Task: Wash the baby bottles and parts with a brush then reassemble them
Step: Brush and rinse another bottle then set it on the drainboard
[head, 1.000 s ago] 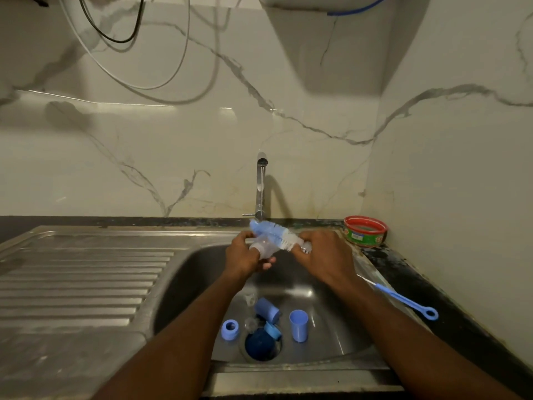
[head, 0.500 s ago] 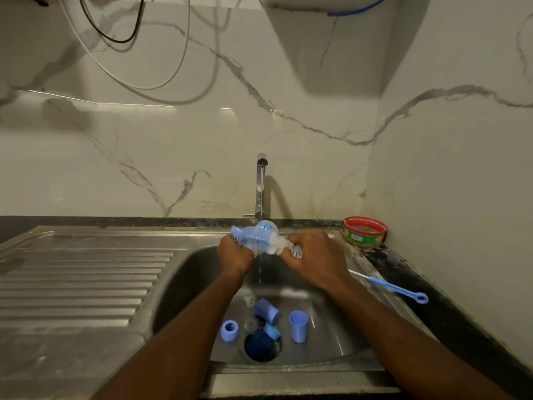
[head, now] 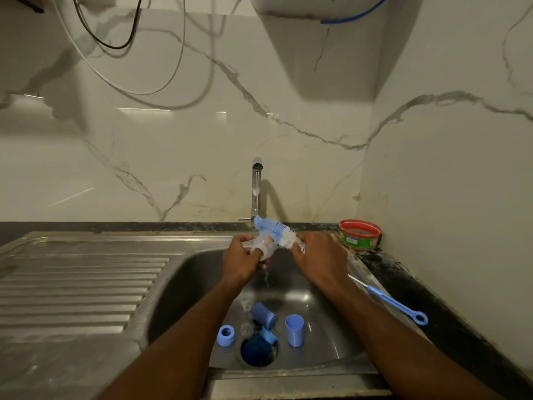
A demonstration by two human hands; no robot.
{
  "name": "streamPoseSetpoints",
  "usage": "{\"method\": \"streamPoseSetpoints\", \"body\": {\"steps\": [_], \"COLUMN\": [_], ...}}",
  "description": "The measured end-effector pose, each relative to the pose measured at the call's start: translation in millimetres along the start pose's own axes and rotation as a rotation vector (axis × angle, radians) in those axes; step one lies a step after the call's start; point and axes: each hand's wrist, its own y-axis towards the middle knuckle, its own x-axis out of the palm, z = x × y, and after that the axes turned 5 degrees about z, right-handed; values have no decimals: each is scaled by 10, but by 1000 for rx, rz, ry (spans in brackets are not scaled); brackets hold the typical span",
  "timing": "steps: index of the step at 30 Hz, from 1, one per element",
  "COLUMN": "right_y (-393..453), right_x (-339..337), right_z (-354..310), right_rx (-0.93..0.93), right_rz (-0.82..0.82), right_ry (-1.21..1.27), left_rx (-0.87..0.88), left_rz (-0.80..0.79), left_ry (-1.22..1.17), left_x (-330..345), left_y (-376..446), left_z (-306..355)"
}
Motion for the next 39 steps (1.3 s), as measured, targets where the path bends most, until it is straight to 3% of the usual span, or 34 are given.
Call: {"method": "streamPoseSetpoints", "body": {"steps": [7,12,18,21,25,30,35,39], "right_y": [-52,-20,-55,-27,-13,-51,-17,-39], "right_x": [-11,15,-6,-31,-13,-21,7,-22], "right_z": [-23,1,-3,6,7,-10,13,17], "right_rx": [-122,0,-134,-42,11,-94,38,-28], "right_rz": [-138,12,-154,-34,44,-162,8,-103], "right_ry": [139,40,144,83,-10,117,-10,116], "left_rx": [142,130,-144,-114,-97,70,70,34], "left_rz": [140,21,-136,-209,-148,-71,-106,-38], "left_ry": [144,52,-146,-162,-189,-82,-44,24], "left_x": [-93,-41,-49,-48,-16,-74,-33,-51], "left_y": [61,29,-56,-66,-30,25,34,71], "left_z": [-55,-17,-47,2,52,-78,-21,-70]}}
